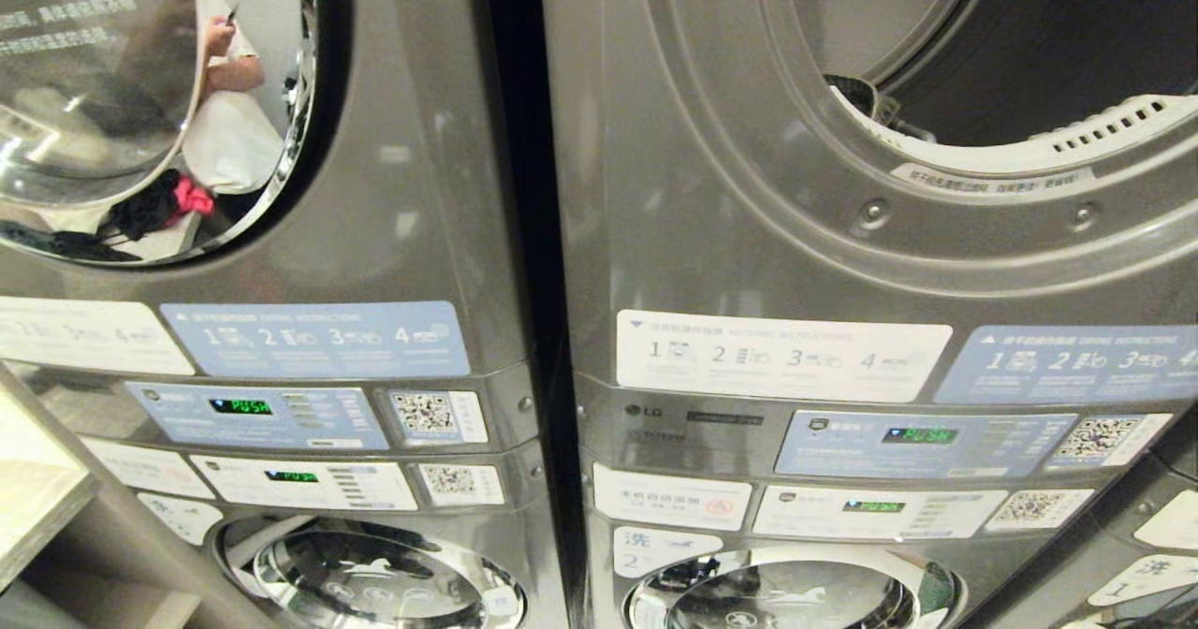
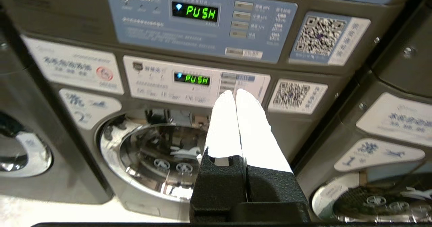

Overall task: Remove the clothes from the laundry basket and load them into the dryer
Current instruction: Close the dryer

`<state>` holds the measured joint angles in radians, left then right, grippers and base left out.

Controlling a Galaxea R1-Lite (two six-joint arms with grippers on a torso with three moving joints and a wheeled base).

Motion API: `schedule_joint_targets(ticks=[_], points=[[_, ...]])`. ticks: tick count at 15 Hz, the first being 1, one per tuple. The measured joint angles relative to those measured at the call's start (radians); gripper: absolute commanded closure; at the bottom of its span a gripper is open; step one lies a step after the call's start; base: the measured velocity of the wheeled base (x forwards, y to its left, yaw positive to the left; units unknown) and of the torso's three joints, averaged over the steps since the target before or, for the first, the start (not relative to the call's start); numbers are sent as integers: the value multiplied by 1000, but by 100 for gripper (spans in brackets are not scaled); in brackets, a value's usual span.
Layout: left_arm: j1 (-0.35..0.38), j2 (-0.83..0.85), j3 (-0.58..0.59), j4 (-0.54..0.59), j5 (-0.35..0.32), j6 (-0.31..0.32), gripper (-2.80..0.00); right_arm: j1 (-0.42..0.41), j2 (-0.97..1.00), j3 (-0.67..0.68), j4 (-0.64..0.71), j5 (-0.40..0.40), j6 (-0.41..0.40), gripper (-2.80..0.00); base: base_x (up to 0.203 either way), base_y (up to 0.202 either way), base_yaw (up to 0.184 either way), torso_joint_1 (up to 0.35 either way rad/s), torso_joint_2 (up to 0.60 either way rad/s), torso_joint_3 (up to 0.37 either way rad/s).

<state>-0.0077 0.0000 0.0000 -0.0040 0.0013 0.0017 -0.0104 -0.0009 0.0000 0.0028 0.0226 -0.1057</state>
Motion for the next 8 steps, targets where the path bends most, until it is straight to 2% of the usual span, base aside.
schedule_joint_targets(ticks=[8], points=[[0, 0, 0, 0, 0, -1, 0, 0, 0, 0, 1, -1, 0, 0, -195, 0, 2, 1, 2, 2]])
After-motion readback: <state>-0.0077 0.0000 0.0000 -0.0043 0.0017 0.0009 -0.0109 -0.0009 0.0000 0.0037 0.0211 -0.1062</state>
